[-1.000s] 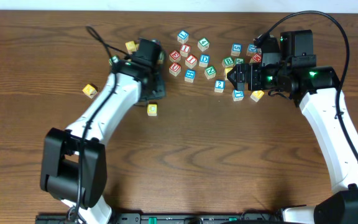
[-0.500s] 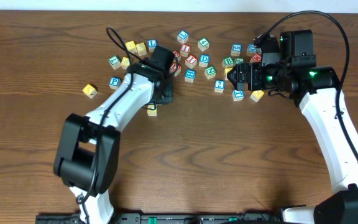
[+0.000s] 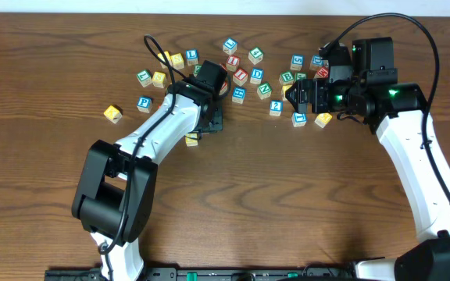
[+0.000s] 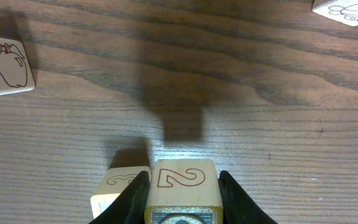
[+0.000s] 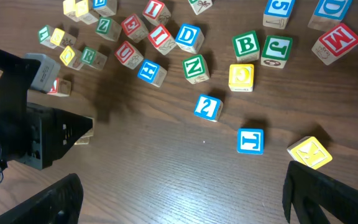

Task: Spell out CORL
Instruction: 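Place the O block right of the C block and open gripper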

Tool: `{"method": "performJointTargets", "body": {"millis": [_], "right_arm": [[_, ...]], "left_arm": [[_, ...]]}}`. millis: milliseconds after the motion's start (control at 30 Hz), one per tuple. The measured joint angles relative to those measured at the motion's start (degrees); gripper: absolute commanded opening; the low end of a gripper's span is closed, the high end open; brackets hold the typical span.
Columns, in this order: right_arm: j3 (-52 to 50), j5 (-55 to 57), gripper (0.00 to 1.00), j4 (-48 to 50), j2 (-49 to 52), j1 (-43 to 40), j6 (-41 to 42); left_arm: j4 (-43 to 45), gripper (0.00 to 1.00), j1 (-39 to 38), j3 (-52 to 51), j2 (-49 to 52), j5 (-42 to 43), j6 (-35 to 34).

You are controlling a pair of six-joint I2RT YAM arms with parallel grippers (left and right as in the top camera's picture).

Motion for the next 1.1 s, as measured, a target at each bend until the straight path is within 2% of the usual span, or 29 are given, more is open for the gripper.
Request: {"method": "performJointTargets", "body": {"millis": [633,733,833,1100], "right_arm": [[0.0,0.0,0.99,0.0,0.0,0.0,0.0],[0.0,0.0,0.99,0.0,0.0,0.0,0.0],[0.0,0.0,0.99,0.0,0.2,0.0,0.0],[0.0,0.0,0.99,0.0,0.4,0.0,0.0]], "left_arm": [[0.5,0.28,-1.0,-1.5,3.0,0.0,-3.7],[0.5,0.3,-1.0,-1.5,3.0,0.0,-3.7],[0.5,0.38,-1.0,-1.5,3.0,0.0,-3.8],[0.5,0.39,-1.0,-1.5,3.0,0.0,-4.5]]}}
